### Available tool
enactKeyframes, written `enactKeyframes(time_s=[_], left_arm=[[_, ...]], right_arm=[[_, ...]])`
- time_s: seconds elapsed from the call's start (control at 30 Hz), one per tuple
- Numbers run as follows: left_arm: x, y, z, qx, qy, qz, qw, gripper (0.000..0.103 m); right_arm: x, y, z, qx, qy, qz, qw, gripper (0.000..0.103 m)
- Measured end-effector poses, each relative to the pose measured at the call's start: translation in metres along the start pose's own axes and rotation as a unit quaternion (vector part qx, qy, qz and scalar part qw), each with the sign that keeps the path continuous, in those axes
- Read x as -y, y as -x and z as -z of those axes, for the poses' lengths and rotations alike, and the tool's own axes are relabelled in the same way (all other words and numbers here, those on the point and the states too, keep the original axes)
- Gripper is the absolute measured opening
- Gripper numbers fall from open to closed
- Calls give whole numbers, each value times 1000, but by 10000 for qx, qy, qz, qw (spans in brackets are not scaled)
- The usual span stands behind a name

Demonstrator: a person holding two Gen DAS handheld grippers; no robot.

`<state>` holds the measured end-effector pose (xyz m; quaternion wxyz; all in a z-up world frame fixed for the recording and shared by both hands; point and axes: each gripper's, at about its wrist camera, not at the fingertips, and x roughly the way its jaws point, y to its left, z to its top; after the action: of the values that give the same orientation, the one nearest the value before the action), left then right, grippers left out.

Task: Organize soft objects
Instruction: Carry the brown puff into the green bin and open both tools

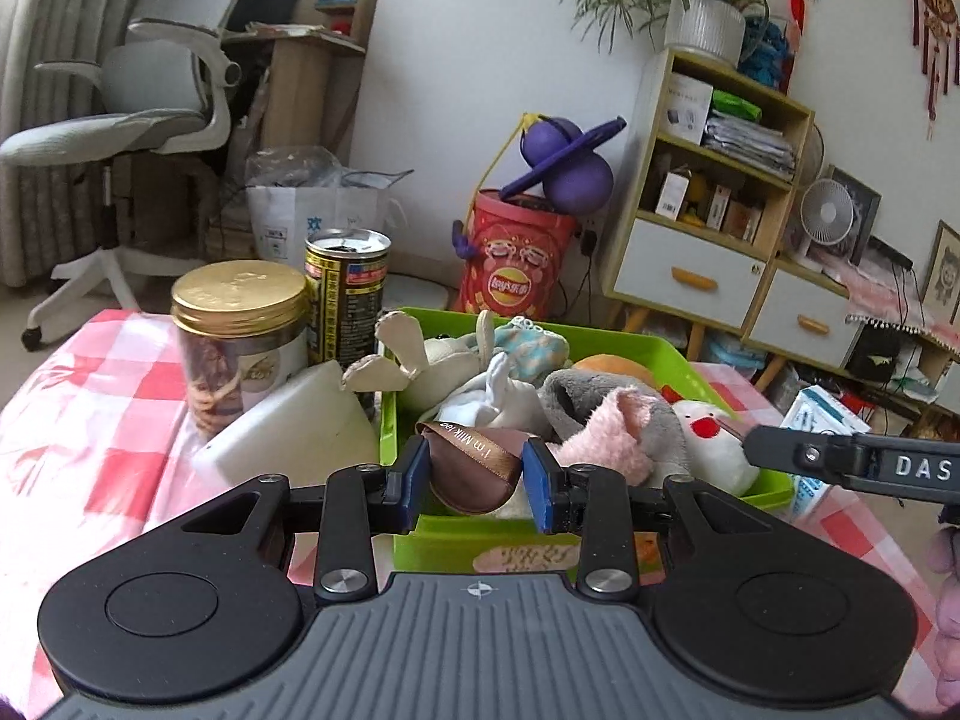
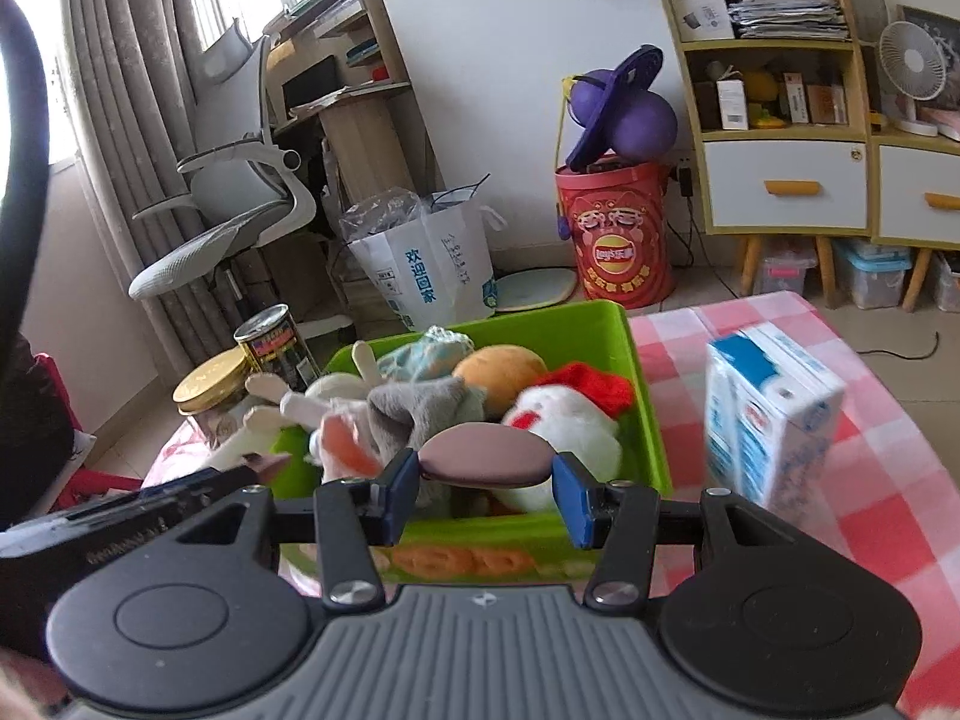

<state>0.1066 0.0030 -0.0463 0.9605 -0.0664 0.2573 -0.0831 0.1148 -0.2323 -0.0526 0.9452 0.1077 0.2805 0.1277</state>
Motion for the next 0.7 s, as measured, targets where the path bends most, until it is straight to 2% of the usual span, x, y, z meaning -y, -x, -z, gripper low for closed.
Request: enactKeyframes(time_s=[0.23, 0.6, 0.67, 0.7], left_arm=[[-4, -23, 5, -271, -95, -68, 9996, 36], [-3, -21, 2, -258, -214, 43, 9994, 44], [-4, -20, 1, -238, -191, 76, 9995, 48], [-4, -19, 1, -226, -189, 93, 9995, 50]], right_arm=[[-11, -23, 0, -31, 331, 112, 9994, 22], [-11, -30, 9, -162, 424, 139, 9989, 24], [-11, -30, 8, -182, 406, 120, 9989, 31], [-10, -30, 8, -181, 385, 106, 9990, 38]])
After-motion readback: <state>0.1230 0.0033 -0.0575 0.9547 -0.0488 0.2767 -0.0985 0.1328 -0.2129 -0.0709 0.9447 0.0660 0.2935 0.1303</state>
